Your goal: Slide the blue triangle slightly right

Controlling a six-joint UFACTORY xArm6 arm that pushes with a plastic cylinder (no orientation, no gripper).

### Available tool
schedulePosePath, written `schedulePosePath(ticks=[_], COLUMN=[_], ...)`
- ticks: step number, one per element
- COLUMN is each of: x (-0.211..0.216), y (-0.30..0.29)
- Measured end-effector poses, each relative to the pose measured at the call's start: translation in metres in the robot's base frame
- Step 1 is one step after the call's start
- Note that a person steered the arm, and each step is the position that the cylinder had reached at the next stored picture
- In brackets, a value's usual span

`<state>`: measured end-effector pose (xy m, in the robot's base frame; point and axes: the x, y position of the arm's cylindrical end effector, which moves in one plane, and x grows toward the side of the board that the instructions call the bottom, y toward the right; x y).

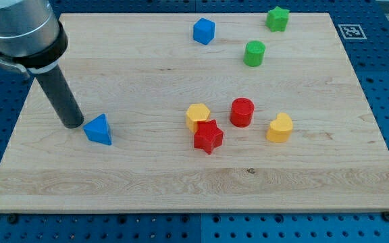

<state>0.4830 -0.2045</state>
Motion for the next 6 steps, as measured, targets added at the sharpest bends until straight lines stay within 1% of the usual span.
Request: schedulePosePath(ticks=[1,2,3,4,5,6], x=[0.024,0.034,0.036,0.036,0.065,0.081], y=[0.004,0.008,0.043,0.048,0.054,0.067])
